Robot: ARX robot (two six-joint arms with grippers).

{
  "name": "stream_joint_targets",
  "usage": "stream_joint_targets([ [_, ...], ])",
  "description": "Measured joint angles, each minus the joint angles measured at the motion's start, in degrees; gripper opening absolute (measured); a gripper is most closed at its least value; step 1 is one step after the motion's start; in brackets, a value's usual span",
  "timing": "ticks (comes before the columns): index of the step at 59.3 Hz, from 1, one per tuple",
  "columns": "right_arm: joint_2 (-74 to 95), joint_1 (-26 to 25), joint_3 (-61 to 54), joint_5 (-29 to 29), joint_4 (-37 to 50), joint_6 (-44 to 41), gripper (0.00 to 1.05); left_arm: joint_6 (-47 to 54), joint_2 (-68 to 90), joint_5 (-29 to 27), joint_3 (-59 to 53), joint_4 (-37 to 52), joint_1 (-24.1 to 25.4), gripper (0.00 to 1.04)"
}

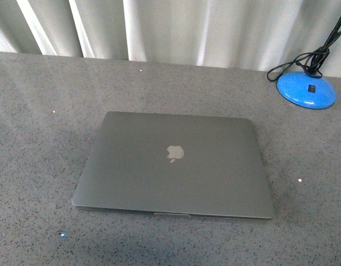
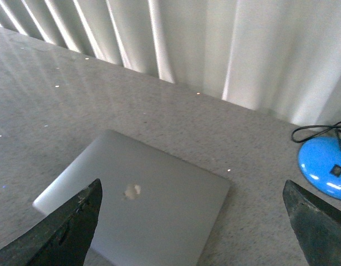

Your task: Close laptop

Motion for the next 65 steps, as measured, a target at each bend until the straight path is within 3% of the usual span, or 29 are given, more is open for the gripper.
stream_joint_targets([
  [10,-16.37,-1.55,-5.4,-2.47,-12.41,0.59,0.95,1.27,-17.84,-11.23,-6.47,-11.37,-5.97,0.57],
  [17,-28.06,-3.02,-8.85,-4.11,-23.37,0.28,0.95,1.68,-21.24,-11.91,-7.21,-12.15,-7.17,0.76],
  [25,-32.57,-4.96,-12.57,-5.79,-26.51,-1.33,0.95,1.99,-21.27,-12.02,-7.28,-12.22,-7.32,1.0],
  [46,-33.79,-4.74,-15.34,-3.37,-25.18,-3.56,0.94,2.34,-21.35,-11.96,-7.28,-12.22,-7.34,0.98],
  [49,-39.06,-0.2,-20.04,11.04,-14.91,-1.29,0.85,6.82,-23.67,-0.37,-7.48,-14.69,-4.72,0.91],
  [51,-42.42,1.64,-22.58,16.94,-10.08,-0.44,0.8,12.28,-26.77,10.45,-7.54,-17.25,-2.58,0.84],
  [56,-47.12,2.32,-23.34,28.65,-3.32,1.03,0.66,23.32,-31.98,26.27,-7.58,-20.55,-0.85,0.7],
  [58,-48.0,1.64,-23.3,29.09,-2.78,1.51,0.61,25.62,-33.68,30.29,-7.58,-21.66,-0.81,0.64],
  [60,-48.68,-1.01,-23.54,25.88,-3.32,1.88,0.53,28.52,-35.58,32.83,-7.61,-23.06,-0.9,0.57],
  [65,-48.65,-5.66,-23.54,22.29,-3.61,2.14,0.39,31.32,-38.84,33.4,-7.61,-25.92,-0.76,0.43],
])
